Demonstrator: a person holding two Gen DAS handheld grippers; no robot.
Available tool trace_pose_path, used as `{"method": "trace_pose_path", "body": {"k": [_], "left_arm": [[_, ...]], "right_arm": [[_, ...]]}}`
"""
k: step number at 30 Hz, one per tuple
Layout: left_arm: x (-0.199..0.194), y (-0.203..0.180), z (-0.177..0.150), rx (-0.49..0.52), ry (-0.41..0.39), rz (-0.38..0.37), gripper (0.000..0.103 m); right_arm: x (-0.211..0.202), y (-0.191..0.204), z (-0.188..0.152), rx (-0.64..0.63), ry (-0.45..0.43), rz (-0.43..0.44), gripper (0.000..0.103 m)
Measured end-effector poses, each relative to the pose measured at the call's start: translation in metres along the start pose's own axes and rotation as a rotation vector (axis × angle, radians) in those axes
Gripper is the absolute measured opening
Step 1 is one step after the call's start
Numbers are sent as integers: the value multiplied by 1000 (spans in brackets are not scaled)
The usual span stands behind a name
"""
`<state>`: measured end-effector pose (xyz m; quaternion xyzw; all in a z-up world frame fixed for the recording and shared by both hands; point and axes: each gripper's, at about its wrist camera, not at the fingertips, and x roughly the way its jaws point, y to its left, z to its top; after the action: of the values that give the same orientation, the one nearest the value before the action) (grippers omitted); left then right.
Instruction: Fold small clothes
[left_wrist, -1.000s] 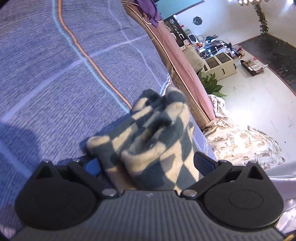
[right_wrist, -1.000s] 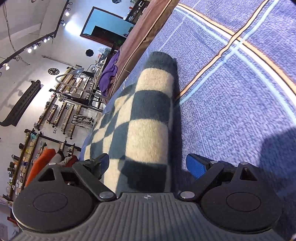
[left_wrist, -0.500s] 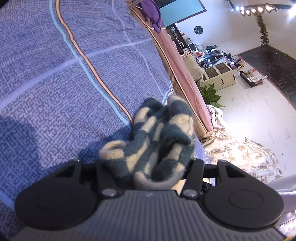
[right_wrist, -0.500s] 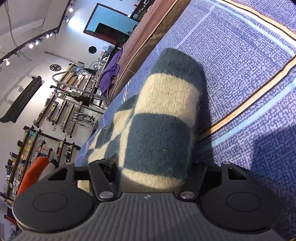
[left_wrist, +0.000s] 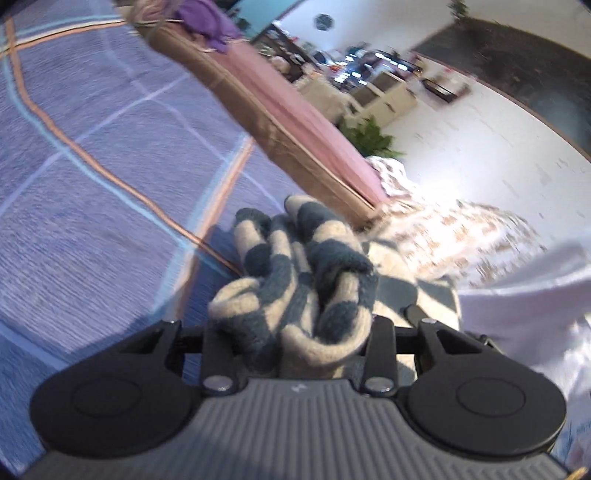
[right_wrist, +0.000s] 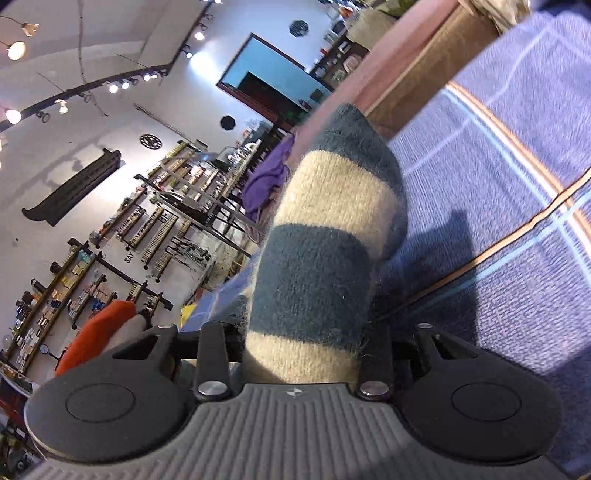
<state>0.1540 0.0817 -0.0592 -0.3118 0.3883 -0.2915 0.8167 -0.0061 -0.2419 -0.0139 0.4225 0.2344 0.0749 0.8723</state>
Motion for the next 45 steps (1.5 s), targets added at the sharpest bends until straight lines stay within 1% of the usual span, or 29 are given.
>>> {"method": "trace_pose_path", "body": {"k": [2,5,7,10,13,14,17,19,21,22,25,26,27,29,32,34,35,37,38,40,42,44,45], "left_arm": [[-4,-31,-15,38,20,-53,36],[6,-81,-45,84,88,-135,36],[19,-119,-71,140,142,-181,36],[44,-172,-115,218,232,-238,37],[68,-213,-161,265,328,-278,37],[71,-227,-184,288,365,-295,37],[93,-255,-226,348,424,-308,37],[101,-265,-252,383,441,-289,37],[110,-269,-267,395,458,-269,37],[113,-268,-275,400,467,-249,37],[123,-260,-296,417,537,-209,40],[125,-255,-302,416,551,-191,41],[126,-246,-302,401,544,-182,44],[127,-237,-304,385,538,-176,46],[123,-238,-307,431,526,-161,52],[120,-242,-308,468,518,-143,61],[121,-245,-307,481,515,-128,66],[120,-246,-304,497,504,-98,87],[124,-248,-296,496,499,-90,88],[124,-250,-288,488,497,-97,89],[117,-252,-280,506,474,-91,90],[109,-257,-271,576,409,-61,90],[101,-261,-267,612,370,-41,90]], "right_arm": [[-44,1,11,-33,-14,6,65],[-110,-4,28,-47,-64,-19,65],[-154,-14,39,-41,-98,-47,65],[-214,-39,56,-21,-148,-104,65],[-265,-66,68,7,-180,-165,65],[-280,-76,69,18,-203,-190,65],[-315,-110,73,83,-236,-217,66],[-328,-138,74,149,-220,-188,66],[-336,-161,69,193,-234,-219,66],[-335,-171,68,208,-217,-216,66],[-337,-193,55,217,-182,-258,66],[-338,-199,52,211,-181,-266,66],[-339,-204,47,211,-190,-274,66],[-341,-217,40,234,-201,-260,66],[-343,-219,39,192,-187,-297,67],[-344,-218,38,159,-175,-341,74],[-345,-218,38,158,-174,-361,81],[-349,-213,36,163,-194,-397,94],[-352,-210,35,161,-206,-426,103],[-357,-200,35,133,-235,-504,103],[-366,-184,35,83,-280,-531,103],[-375,-161,35,7,-310,-566,103],[-376,-145,34,-69,-316,-593,103]]}}
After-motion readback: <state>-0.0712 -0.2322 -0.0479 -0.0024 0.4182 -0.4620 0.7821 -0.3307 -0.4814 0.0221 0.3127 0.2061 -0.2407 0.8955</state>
